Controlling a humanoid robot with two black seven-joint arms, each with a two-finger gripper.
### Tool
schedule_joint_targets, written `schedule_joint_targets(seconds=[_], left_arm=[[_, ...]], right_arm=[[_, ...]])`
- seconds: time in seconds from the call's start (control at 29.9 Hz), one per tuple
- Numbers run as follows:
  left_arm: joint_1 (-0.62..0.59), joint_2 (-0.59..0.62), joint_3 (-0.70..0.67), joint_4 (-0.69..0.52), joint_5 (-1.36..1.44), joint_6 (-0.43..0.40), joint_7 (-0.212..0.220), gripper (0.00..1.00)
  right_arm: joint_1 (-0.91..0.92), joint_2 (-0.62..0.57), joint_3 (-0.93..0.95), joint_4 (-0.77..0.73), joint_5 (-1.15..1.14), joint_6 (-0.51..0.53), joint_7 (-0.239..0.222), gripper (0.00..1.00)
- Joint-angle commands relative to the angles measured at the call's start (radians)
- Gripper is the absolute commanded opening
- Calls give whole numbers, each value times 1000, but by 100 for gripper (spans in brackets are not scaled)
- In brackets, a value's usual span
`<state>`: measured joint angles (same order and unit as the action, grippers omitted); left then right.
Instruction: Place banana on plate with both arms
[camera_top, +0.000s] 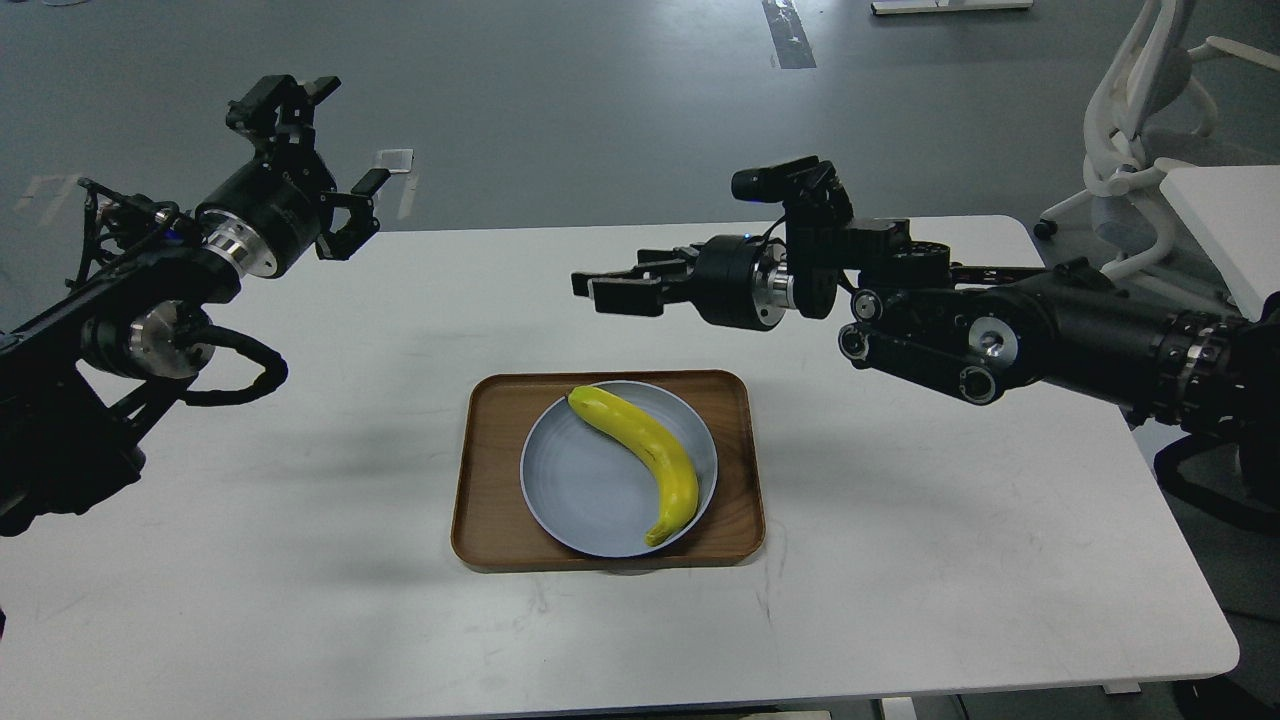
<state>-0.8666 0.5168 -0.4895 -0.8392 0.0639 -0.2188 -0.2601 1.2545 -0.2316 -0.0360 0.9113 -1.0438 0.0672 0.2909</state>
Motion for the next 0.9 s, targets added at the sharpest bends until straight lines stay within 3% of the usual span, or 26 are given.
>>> schedule_joint_targets(seconds=[0.0,0.13,0.23,0.43,0.87], left_arm=[[3,-3,-3,-6,-12,-2,10,98],[46,5,-43,-69,-39,-16,16,98],[63,5,-63,-78,-39,-50,15,98],[97,-3,-84,-78,-41,-62,13,98],[123,6,-83,-80,-38,-56,2,98]], right_arm=[[-12,-50,149,-6,425,5,-88,100],[-72,-63,328,-31,839,2,-180,100],[-124,-64,462,-61,947,6,-214,100],[-239,-51,639,-63,984,58,-231,100],[-245,-58,633,-69,979,54,-219,100]])
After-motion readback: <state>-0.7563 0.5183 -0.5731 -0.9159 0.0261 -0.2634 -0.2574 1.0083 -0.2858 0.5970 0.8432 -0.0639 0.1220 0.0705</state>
